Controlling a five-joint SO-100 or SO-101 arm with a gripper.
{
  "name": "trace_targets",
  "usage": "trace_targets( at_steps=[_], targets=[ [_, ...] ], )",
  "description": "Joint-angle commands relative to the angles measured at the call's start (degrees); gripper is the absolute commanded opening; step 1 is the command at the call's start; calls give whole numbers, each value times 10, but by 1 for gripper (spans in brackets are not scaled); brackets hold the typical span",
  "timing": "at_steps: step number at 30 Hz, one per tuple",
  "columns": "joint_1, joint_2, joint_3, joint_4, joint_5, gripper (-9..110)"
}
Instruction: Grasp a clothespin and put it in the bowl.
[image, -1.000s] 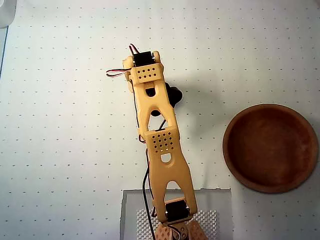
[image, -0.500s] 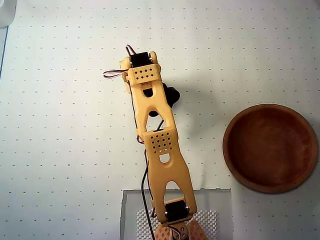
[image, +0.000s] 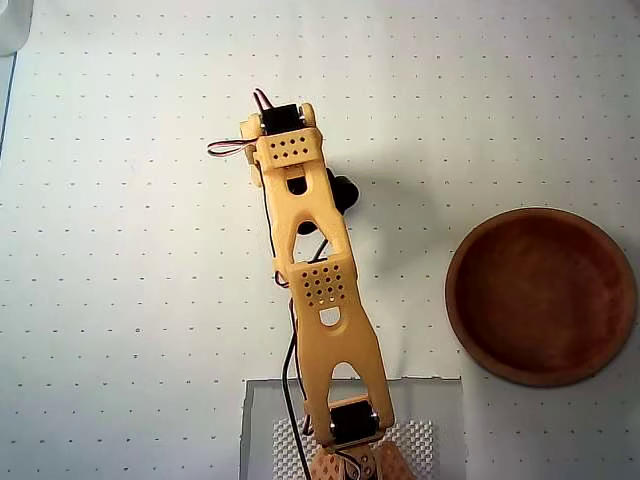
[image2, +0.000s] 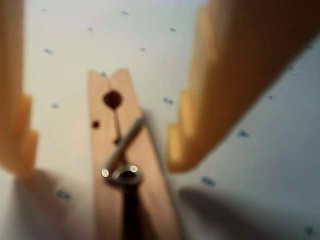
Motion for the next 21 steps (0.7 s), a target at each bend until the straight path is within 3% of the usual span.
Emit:
trace_targets(
  at_steps=[1,13,21],
  targets=[
    [6,11,-22,2,4,17],
    [8,13,-21,3,2,16],
    [8,13,-21,3,4,2]
  ],
)
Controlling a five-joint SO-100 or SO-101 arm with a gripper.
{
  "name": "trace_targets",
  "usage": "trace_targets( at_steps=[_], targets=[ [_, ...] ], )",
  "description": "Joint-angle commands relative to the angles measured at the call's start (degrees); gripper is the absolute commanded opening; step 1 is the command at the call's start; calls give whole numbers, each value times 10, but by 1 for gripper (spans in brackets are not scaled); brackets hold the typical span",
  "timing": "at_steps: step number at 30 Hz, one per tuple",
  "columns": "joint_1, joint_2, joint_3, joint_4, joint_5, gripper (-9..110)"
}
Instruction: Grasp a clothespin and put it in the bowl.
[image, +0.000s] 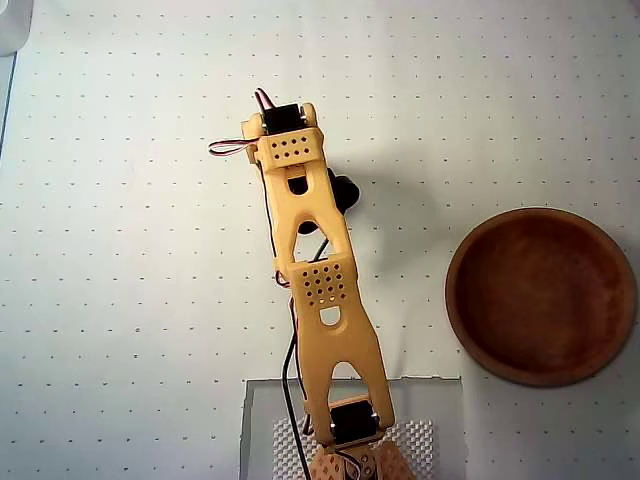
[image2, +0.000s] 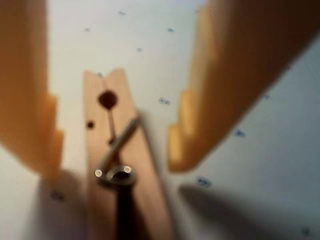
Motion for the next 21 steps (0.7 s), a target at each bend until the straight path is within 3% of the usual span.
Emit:
trace_targets(
  at_steps=[1,21],
  targets=[
    [8,15,-21,3,4,0],
    [3,65,-17,3,4,-3]
  ],
)
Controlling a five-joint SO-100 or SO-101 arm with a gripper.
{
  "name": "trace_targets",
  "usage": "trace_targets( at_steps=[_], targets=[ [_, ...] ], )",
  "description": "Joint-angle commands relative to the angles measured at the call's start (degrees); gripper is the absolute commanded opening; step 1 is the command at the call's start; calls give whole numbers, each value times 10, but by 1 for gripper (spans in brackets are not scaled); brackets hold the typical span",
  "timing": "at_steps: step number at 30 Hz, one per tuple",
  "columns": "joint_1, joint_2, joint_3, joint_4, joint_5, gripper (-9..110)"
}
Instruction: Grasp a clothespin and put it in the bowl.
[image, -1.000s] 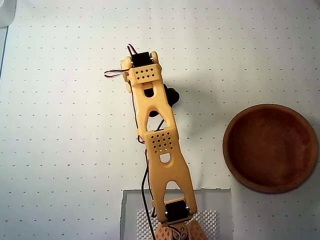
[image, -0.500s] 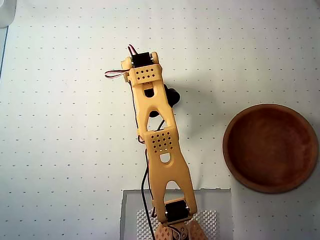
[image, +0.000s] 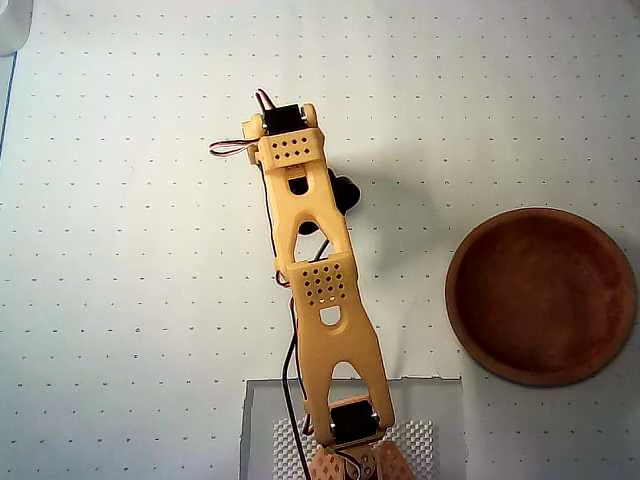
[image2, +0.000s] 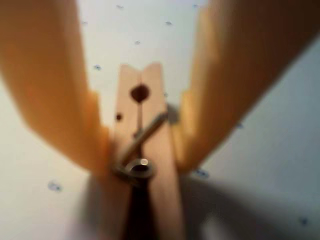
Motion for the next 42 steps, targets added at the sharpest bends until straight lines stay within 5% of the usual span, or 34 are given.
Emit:
trace_targets(
  at_steps=[1,19,31,42],
  targets=[
    [3,80,-16,3,4,-3],
    [2,387,-13,161,150,-3],
    [195,430,-5,191,171,-3],
    [278,533,252,192,171,-3]
  ],
)
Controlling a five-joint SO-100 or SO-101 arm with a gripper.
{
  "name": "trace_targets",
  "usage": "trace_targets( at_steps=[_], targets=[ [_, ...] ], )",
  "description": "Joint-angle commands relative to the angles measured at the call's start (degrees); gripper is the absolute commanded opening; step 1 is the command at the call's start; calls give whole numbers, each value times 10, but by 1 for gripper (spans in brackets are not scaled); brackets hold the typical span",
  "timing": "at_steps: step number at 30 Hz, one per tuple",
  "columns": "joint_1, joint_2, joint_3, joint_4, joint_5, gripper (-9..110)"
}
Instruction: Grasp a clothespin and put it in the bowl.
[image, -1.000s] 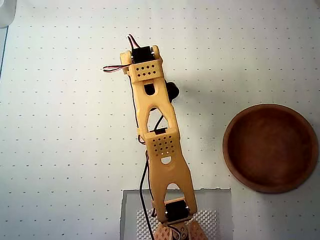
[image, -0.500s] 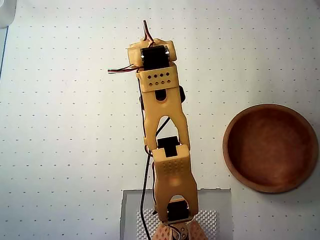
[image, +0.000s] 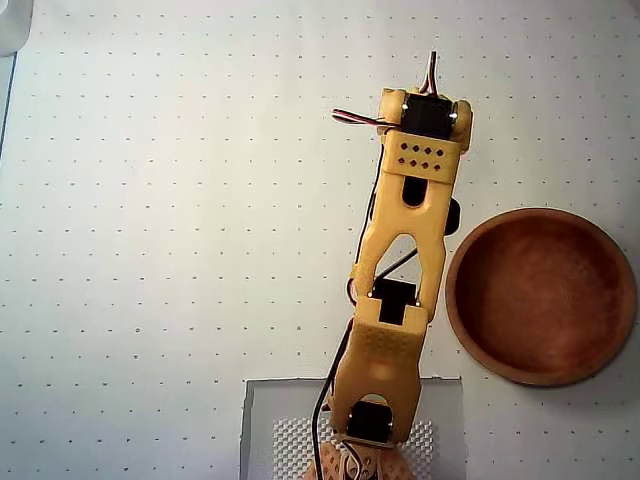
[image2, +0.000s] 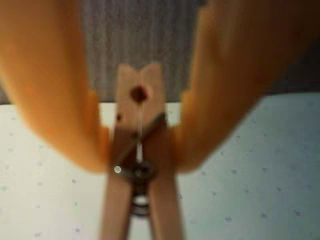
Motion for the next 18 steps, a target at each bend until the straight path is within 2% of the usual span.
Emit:
trace_targets(
  at_steps=[1,10,18],
  targets=[
    [16,115,64,18,4,-3],
    [98,184,256,18,4,-3],
    [222,193,301,17,4,-3]
  ],
)
